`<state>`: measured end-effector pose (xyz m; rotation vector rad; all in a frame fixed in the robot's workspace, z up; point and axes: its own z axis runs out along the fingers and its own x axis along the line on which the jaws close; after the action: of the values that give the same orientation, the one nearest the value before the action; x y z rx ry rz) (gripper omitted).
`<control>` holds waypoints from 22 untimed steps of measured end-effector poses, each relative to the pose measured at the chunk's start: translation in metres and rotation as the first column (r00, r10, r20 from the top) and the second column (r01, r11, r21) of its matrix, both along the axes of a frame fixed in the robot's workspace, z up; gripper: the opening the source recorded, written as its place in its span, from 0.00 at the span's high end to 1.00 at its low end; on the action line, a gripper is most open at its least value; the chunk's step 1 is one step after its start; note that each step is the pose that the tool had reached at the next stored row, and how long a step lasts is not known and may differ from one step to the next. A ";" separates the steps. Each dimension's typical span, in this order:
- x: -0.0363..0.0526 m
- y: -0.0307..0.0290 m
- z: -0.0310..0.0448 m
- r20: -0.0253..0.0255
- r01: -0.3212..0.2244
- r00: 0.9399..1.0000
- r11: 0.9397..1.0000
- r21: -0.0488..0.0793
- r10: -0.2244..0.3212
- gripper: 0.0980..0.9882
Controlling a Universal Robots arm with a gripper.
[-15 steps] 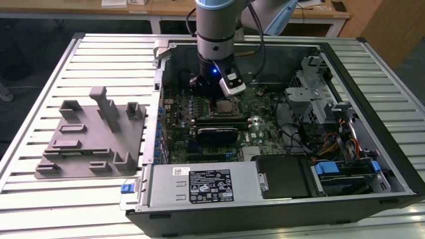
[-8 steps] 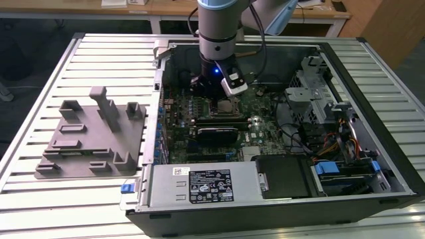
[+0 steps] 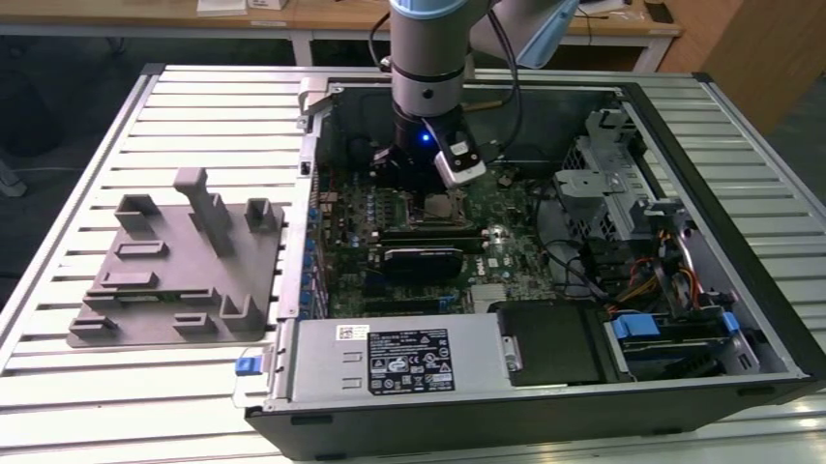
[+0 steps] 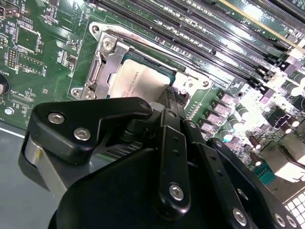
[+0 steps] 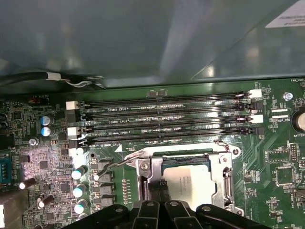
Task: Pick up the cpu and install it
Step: 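Close the cpu cover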
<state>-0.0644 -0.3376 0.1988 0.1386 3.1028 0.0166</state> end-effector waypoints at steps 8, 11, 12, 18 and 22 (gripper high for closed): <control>0.0001 0.0000 0.0041 0.000 0.000 1.000 1.000 0.000 0.000 0.99; -0.0001 0.0000 0.0071 0.001 0.000 1.000 1.000 0.000 0.000 0.99; -0.0001 0.0000 0.0083 0.001 0.000 1.000 1.000 0.000 0.000 0.99; -0.0005 0.0000 0.0173 0.004 0.000 1.000 1.000 0.000 0.000 0.99; -0.0005 0.0000 0.0241 0.006 0.000 1.000 1.000 0.000 0.000 0.99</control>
<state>-0.0650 -0.3376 0.2230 0.1382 3.0969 0.0171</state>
